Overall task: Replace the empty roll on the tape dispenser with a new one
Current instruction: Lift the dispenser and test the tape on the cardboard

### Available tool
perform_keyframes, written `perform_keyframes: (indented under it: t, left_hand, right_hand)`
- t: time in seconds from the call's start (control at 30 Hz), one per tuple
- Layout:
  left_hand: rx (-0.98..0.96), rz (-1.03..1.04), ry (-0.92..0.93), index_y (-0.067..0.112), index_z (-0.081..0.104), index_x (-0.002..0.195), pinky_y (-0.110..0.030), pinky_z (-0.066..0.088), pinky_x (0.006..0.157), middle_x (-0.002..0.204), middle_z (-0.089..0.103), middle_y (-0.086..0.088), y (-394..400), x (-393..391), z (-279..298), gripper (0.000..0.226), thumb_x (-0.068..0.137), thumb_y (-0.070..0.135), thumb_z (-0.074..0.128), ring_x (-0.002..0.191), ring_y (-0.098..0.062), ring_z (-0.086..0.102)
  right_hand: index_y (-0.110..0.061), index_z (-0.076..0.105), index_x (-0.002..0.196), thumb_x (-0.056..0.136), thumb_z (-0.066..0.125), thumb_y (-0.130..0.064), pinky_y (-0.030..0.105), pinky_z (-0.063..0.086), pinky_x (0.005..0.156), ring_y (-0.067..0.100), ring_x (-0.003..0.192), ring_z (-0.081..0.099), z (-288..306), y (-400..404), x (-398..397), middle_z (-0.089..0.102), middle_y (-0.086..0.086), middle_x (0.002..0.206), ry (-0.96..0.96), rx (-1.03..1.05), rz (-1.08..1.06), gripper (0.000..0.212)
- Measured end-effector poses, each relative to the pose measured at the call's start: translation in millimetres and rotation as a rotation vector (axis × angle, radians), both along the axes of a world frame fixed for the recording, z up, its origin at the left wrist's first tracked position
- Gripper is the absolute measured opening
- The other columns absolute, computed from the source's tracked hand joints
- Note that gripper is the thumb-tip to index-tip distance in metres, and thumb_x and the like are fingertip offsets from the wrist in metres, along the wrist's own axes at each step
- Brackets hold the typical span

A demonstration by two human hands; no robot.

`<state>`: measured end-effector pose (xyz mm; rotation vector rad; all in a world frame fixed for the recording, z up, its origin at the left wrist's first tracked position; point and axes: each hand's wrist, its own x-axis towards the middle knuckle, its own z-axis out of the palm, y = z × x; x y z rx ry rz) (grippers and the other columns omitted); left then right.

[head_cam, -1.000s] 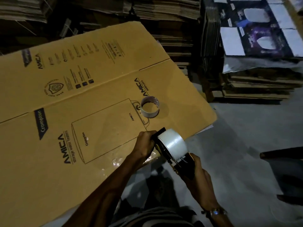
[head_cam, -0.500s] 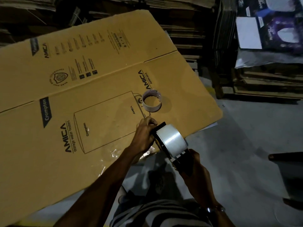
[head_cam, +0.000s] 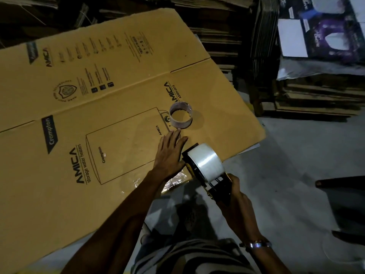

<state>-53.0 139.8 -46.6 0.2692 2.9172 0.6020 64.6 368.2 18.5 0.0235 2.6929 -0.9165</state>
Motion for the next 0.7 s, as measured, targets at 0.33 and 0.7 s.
perform_keyframes:
  t: [0.33, 0.7]
  left_hand:
    - [-0.164, -0.003, 0.009, 0.022, 0.029, 0.153, -0.055, 0.008, 0.123, 0.164, 0.019, -0.011, 5, 3, -3, 0.09, 0.07, 0.054, 0.047, 0.152, -0.033, 0.011]
    - [-0.189, -0.232, 0.025, 0.019, 0.014, 0.159, -0.055, 0.007, 0.123, 0.167, 0.004, -0.013, -14, -10, -10, 0.103, 0.081, 0.085, 0.003, 0.154, -0.033, 0.002]
  right_hand:
    - [-0.02, 0.028, 0.138, 0.084, 0.076, -0.017, 0.009, 0.035, 0.055, 0.006, 0.072, 0.058, -5, 2, 7, 0.066, -0.009, 0.094, -0.073, 0.005, -0.083, 0.072]
    - [-0.023, 0.026, 0.139, 0.085, 0.076, -0.018, 0.008, 0.036, 0.058, 0.009, 0.08, 0.061, -7, 6, 2, 0.062, -0.01, 0.096, -0.071, 0.018, -0.049, 0.073]
